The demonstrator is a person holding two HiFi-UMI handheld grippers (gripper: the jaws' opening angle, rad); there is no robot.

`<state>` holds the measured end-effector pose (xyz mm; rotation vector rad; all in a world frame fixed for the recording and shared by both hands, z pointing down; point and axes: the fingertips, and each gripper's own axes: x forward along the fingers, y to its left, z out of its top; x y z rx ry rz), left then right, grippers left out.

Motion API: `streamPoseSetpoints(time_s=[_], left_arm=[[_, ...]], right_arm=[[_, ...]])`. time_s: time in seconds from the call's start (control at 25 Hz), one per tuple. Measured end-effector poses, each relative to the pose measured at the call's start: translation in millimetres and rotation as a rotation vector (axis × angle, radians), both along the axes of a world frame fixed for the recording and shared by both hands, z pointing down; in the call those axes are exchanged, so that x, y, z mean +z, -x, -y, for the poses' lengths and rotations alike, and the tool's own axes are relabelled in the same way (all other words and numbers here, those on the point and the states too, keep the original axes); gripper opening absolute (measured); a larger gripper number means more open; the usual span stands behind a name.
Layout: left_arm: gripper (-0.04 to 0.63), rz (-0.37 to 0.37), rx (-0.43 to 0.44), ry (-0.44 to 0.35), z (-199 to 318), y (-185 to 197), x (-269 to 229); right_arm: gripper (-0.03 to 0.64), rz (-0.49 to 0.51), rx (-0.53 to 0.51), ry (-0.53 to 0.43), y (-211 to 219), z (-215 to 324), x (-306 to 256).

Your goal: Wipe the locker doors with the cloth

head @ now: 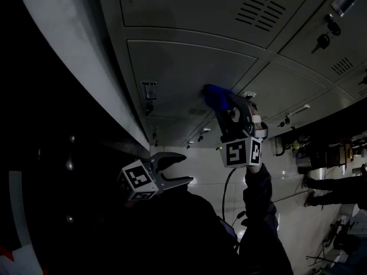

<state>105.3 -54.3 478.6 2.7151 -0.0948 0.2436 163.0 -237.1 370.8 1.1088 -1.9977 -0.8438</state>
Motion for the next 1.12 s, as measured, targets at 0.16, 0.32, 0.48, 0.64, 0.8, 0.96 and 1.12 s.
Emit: streamPoseSetpoints(time_s=[0.16,0.32,0.48,0.64,0.8,0.96,1.12], left_arm=[[0.262,0.010,0.000,0.004,4,-1,2],[0.262,0.019,-0.003,0.008,6,-2,3],[0.262,0.032,-0.008,0.012,6,-1,4],[0.262,0.043,-0.015,0.014,6,1,5],[0.262,0.053,-0.019,0.020,4,2,7],[0.262,0.064,-0.022,0.024,1,1,8],[0.262,0.069,-0.031,0.025,0,3,8]], right_arm=[[0.126,0.021,0.003,0.045,0,1,25],[0.126,-0.022,0.011,0.079,0,1,62],[0.126,-0.084,0.018,0.108,-1,0,107],[0.126,-0.131,0.033,0.110,-3,0,143],[0.126,-0.174,0.059,0.073,-4,-1,158],[0.126,-0.152,0.068,0.124,-4,0,181],[0.126,-0.133,0.074,0.158,-4,0,200]])
